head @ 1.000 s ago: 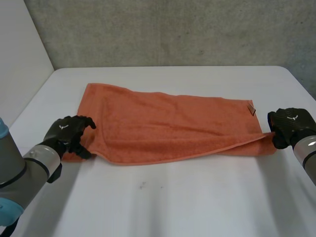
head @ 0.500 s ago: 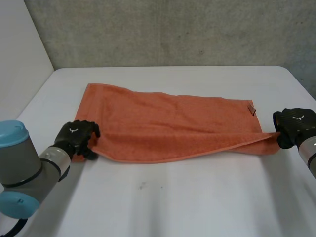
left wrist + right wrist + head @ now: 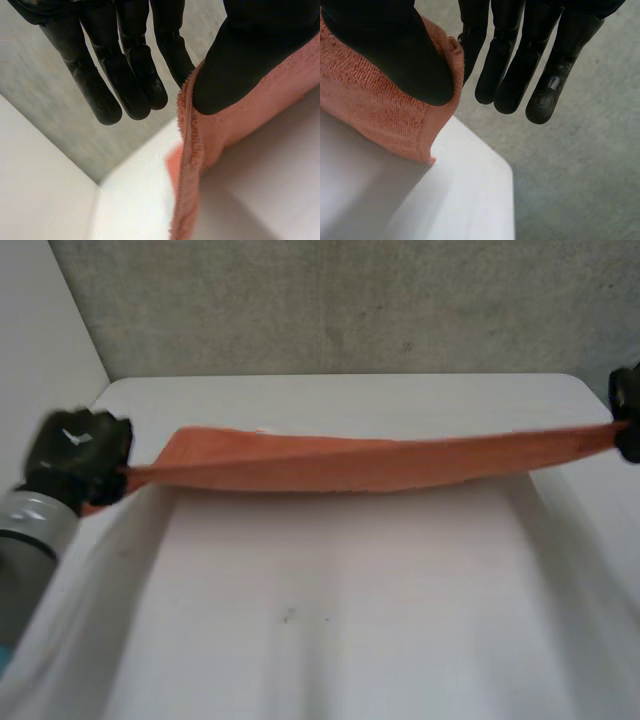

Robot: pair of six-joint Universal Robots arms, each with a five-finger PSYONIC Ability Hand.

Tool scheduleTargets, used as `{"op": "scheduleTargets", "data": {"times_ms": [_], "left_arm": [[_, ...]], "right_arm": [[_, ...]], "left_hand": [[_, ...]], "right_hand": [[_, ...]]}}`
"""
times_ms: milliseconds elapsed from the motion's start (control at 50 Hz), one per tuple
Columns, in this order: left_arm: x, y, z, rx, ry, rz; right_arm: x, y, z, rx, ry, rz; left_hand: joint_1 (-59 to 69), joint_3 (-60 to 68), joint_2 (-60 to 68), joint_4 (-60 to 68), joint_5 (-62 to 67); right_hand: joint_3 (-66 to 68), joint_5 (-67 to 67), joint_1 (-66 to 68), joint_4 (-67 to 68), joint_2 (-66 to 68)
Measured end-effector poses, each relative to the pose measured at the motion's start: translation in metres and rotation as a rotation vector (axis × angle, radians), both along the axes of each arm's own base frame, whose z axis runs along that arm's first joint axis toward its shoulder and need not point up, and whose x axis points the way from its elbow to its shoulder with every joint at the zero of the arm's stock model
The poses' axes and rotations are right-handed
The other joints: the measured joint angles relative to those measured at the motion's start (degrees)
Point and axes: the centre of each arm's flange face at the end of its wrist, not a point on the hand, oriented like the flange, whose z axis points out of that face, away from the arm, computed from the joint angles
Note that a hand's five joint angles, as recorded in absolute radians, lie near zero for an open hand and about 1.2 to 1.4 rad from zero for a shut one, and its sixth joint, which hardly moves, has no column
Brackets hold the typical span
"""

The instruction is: Fold the laundry

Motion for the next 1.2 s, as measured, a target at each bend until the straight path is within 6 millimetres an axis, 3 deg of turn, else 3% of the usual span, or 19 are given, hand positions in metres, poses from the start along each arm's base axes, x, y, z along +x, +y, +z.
{"op": "scheduleTargets", "data": {"times_ms": [40,100,180,260,380,560,620,700,760,800,820,840,860,880,900,980,1080,1140,1200], "left_arm": [[0.007,0.02,0.037,-0.074,-0.039,0.01],[0.012,0.038,0.069,-0.144,-0.062,0.021],[0.017,0.054,0.101,-0.225,-0.073,0.032],[0.018,0.057,0.111,-0.247,-0.08,0.021],[0.013,0.04,0.085,-0.133,-0.122,-0.036],[0.004,-0.02,0.006,0.127,-0.26,-0.102],[0.001,-0.047,-0.008,0.144,-0.31,-0.096],[-0.006,-0.073,-0.002,0.087,-0.335,-0.084],[-0.023,-0.098,0.038,-0.092,-0.318,-0.074],[-0.028,-0.102,0.057,-0.168,-0.301,-0.069],[-0.032,-0.104,0.073,-0.238,-0.28,-0.062],[-0.039,-0.104,0.119,-0.43,-0.204,-0.038],[-0.039,-0.104,0.119,-0.43,-0.204,-0.038],[-0.041,-0.098,0.158,-0.591,-0.119,-0.014],[-0.04,-0.094,0.174,-0.66,-0.075,-0.004],[-0.033,-0.08,0.207,-0.804,0.052,0.017],[-0.026,-0.078,0.195,-0.768,0.09,0.022],[-0.023,-0.08,0.149,-0.62,0.067,0.015],[-0.024,-0.08,0.12,-0.534,0.045,-0.003]], "right_arm": [[0.0,0.009,0.022,-0.012,0.022,0.006],[0.001,0.02,0.05,-0.027,0.07,0.015],[0.0,0.034,0.081,-0.039,0.16,0.023],[0.0,0.04,0.087,-0.008,0.223,0.029],[0.001,0.03,0.052,0.156,0.293,0.055],[0.017,-0.002,-0.021,0.377,0.368,0.088],[0.026,-0.015,-0.031,0.372,0.388,0.081],[0.038,-0.037,-0.024,0.291,0.387,0.051],[0.047,-0.073,0.024,0.039,0.283,-0.029],[0.048,-0.078,0.036,-0.015,0.252,-0.043],[0.049,-0.085,0.057,-0.111,0.193,-0.066],[0.048,-0.09,0.096,-0.289,0.074,-0.092],[0.048,-0.09,0.096,-0.289,0.074,-0.092],[0.047,-0.089,0.118,-0.38,0.013,-0.097],[0.046,-0.081,0.146,-0.5,-0.063,-0.096],[0.042,-0.062,0.172,-0.603,-0.13,-0.079],[0.045,-0.057,0.152,-0.529,-0.112,-0.043],[0.05,-0.059,0.099,-0.352,-0.059,0.004],[0.052,-0.06,0.07,-0.259,-0.036,0.021]], "left_hand": [[0.0,0.01,0.01,0.06,0.0],[0.0,0.03,0.04,0.22,0.0],[0.0,0.05,0.06,0.23,0.0],[0.0,0.06,0.06,0.24,0.0],[0.0,0.06,0.06,0.26,0.0],[0.0,0.09,0.08,0.26,0.0],[0.0,0.09,0.1,0.26,0.0],[0.0,0.12,0.12,0.27,0.0],[0.0,0.17,0.14,0.27,0.0],[0.0,0.17,0.14,0.27,0.0],[0.0,0.17,0.14,0.27,-0.01],[0.0,0.18,0.14,0.27,0.01],[0.0,0.18,0.14,0.27,0.01],[0.0,0.18,0.15,0.27,0.0],[0.0,0.18,0.15,0.28,0.0],[0.0,0.18,0.15,0.28,0.0],[0.0,0.18,0.16,0.28,0.0],[0.0,0.19,0.19,0.29,0.0],[0.0,0.2,0.22,0.28,0.0]], "right_hand": [[0.0,0.02,0.0,0.0,0.0],[0.0,0.02,0.0,0.0,0.0],[0.0,0.02,0.0,0.0,0.0],[0.0,0.02,0.0,0.0,0.0],[0.0,0.02,0.0,0.01,0.0],[0.0,0.02,0.0,0.01,0.0],[0.0,0.07,0.0,0.0,0.0],[0.0,0.02,0.0,0.0,0.0],[0.0,0.08,0.0,0.0,0.0],[0.0,0.02,0.0,0.0,0.0],[0.0,0.02,0.0,0.0,0.0],[0.0,0.02,0.0,0.0,0.0],[0.0,0.02,0.0,0.0,0.0],[0.0,0.02,0.0,0.0,0.0],[0.0,0.03,0.0,0.0,0.0],[0.0,0.08,0.0,0.01,0.0],[0.0,0.12,0.0,0.01,0.0],[0.0,0.15,0.0,0.0,0.0],[0.0,0.15,0.0,0.01,0.0]]}}
